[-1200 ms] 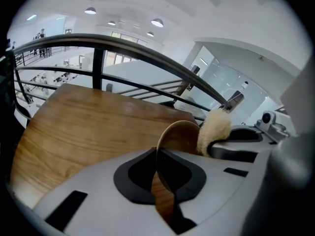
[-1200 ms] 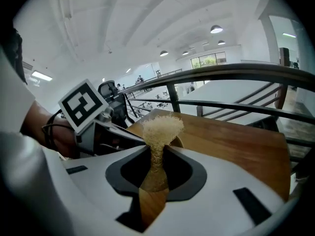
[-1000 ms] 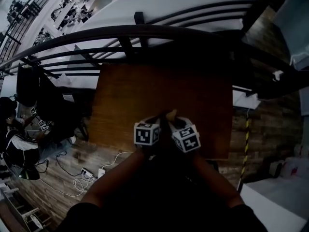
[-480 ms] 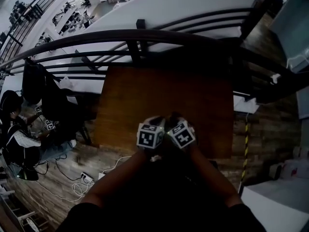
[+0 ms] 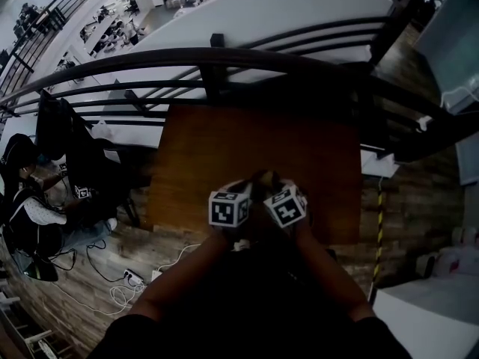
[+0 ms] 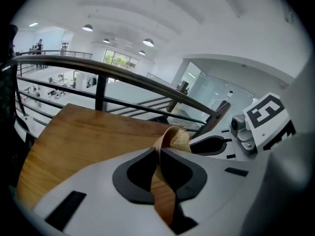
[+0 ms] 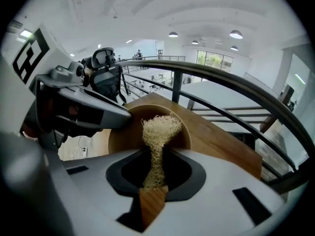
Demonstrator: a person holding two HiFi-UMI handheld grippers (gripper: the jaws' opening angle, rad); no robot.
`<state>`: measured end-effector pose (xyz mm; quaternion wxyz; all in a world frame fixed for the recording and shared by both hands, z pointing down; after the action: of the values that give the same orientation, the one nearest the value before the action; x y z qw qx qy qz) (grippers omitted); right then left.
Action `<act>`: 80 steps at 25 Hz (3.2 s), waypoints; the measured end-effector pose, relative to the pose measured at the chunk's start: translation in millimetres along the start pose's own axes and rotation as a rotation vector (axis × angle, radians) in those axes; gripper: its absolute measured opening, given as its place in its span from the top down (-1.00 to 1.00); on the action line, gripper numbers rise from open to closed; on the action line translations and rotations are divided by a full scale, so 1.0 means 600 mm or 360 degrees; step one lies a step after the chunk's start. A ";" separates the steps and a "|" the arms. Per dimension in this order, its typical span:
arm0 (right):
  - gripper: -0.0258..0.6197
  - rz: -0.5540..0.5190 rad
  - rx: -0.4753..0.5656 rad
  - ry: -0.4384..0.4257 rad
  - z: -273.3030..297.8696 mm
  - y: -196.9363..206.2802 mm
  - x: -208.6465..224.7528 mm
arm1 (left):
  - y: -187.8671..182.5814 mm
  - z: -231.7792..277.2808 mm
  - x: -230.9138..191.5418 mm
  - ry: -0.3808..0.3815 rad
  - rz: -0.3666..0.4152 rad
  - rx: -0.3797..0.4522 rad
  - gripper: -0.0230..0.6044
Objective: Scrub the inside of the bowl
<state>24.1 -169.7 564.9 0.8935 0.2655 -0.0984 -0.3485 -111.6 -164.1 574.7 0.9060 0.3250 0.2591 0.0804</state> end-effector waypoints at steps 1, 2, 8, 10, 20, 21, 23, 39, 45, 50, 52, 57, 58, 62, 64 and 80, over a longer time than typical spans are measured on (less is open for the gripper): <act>0.69 -0.0009 0.0022 0.0006 -0.002 -0.004 -0.002 | -0.001 -0.001 0.005 0.0028 -0.0002 -0.0004 0.86; 0.69 -0.0026 0.0038 0.0006 -0.002 -0.010 -0.005 | -0.002 -0.002 0.010 0.0055 0.0001 -0.0009 0.86; 0.70 0.0047 0.0085 -0.0187 0.000 -0.035 -0.029 | -0.016 -0.015 0.016 0.0086 0.0010 0.0082 0.85; 0.70 0.0090 0.0061 -0.0248 0.002 -0.035 -0.035 | -0.019 -0.016 0.013 0.0069 0.0009 0.0103 0.86; 0.70 0.0325 0.0048 -0.0166 -0.001 -0.021 -0.011 | -0.023 -0.030 -0.020 -0.0005 -0.0168 0.0218 0.86; 0.70 0.0354 0.0068 -0.0156 -0.002 -0.021 -0.007 | -0.021 -0.030 -0.022 -0.0004 -0.0195 0.0217 0.85; 0.70 0.0413 0.0118 -0.0132 -0.009 -0.017 0.001 | -0.011 -0.031 -0.020 0.0005 -0.0228 0.0201 0.85; 0.71 0.0420 0.0079 -0.0252 0.004 -0.035 -0.022 | -0.022 -0.029 0.007 0.0092 -0.0126 0.0243 0.84; 0.71 0.0586 0.0181 -0.0185 -0.014 -0.026 -0.006 | -0.025 -0.037 -0.014 0.0024 -0.0220 0.0298 0.84; 0.71 0.0749 0.0268 -0.0134 -0.018 -0.018 0.014 | -0.021 -0.038 0.001 0.0076 -0.0223 0.0296 0.84; 0.71 0.0729 0.0277 -0.0106 -0.019 -0.022 0.020 | -0.017 -0.035 0.010 0.0112 -0.0201 0.0263 0.84; 0.71 0.0471 0.0266 -0.0137 -0.013 -0.036 0.010 | -0.014 -0.036 0.015 0.0150 -0.0149 0.0213 0.83; 0.71 0.0404 0.0258 -0.0151 -0.010 -0.039 0.006 | -0.014 -0.035 0.013 0.0155 -0.0140 0.0203 0.83; 0.71 0.0162 0.0146 -0.0247 0.014 -0.040 -0.020 | -0.018 -0.037 0.005 0.0150 -0.0095 0.0192 0.83; 0.71 0.0101 0.0071 -0.0323 0.015 -0.042 -0.035 | -0.022 -0.041 0.001 0.0136 -0.0067 0.0210 0.83; 0.71 -0.0261 -0.0058 -0.0100 -0.008 -0.030 -0.019 | -0.010 -0.034 0.015 0.0211 -0.0069 0.0083 0.83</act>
<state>7.0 -171.3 551.2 0.8632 0.2453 -0.0979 -0.4304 -114.7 -155.0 553.7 0.8796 0.3368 0.3275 0.0754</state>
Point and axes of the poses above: the fingertips, and each gripper's own axes: z forward along the fingers, x to its right, y out of its underside, the point moved 9 cm from there along -z, backward along the fingers, and after that the axes turned 1 degree about -z, right-handed, at the moved point
